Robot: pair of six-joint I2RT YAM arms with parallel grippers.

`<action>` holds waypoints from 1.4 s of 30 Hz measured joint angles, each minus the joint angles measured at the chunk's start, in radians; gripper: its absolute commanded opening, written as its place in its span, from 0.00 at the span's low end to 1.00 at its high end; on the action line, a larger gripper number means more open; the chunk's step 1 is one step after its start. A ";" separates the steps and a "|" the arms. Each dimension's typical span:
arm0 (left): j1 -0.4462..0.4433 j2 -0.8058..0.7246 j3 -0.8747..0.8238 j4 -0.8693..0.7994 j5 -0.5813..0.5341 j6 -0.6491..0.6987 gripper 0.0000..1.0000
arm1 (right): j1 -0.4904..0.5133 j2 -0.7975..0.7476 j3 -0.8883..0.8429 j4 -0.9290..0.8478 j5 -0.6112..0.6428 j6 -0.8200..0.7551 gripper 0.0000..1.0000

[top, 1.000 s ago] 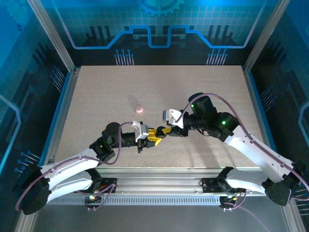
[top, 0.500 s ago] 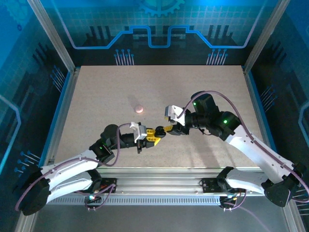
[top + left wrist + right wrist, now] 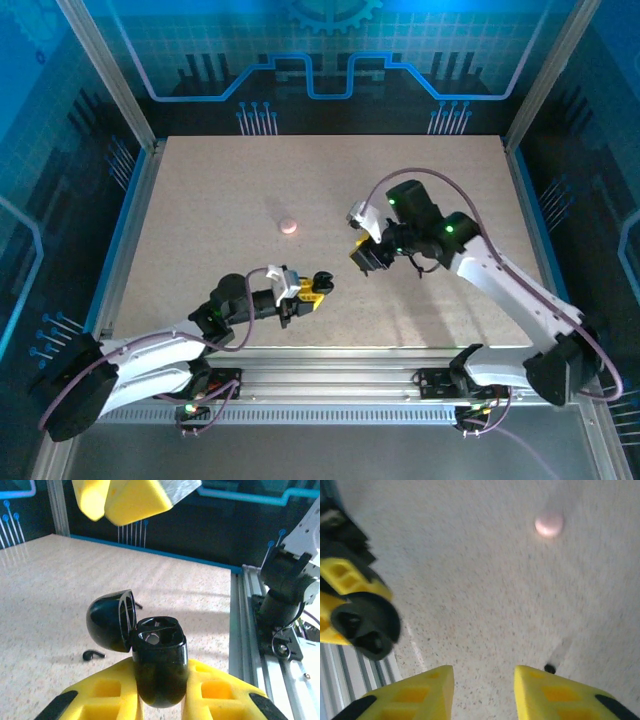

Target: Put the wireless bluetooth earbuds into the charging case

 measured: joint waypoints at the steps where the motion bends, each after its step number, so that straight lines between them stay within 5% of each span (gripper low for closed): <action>1: 0.000 -0.006 -0.005 -0.006 -0.008 0.003 0.11 | -0.008 0.045 0.012 -0.017 0.008 0.024 0.32; 17: 0.000 -0.114 -0.020 -0.081 -0.083 0.030 0.12 | -0.083 0.597 0.327 -0.253 0.134 0.317 0.37; 29: 0.000 -0.116 -0.020 -0.105 -0.083 0.052 0.12 | -0.077 0.697 0.350 -0.290 0.205 0.370 0.43; 42: 0.000 -0.116 -0.020 -0.129 -0.091 0.056 0.11 | -0.071 0.769 0.351 -0.281 0.188 0.388 0.38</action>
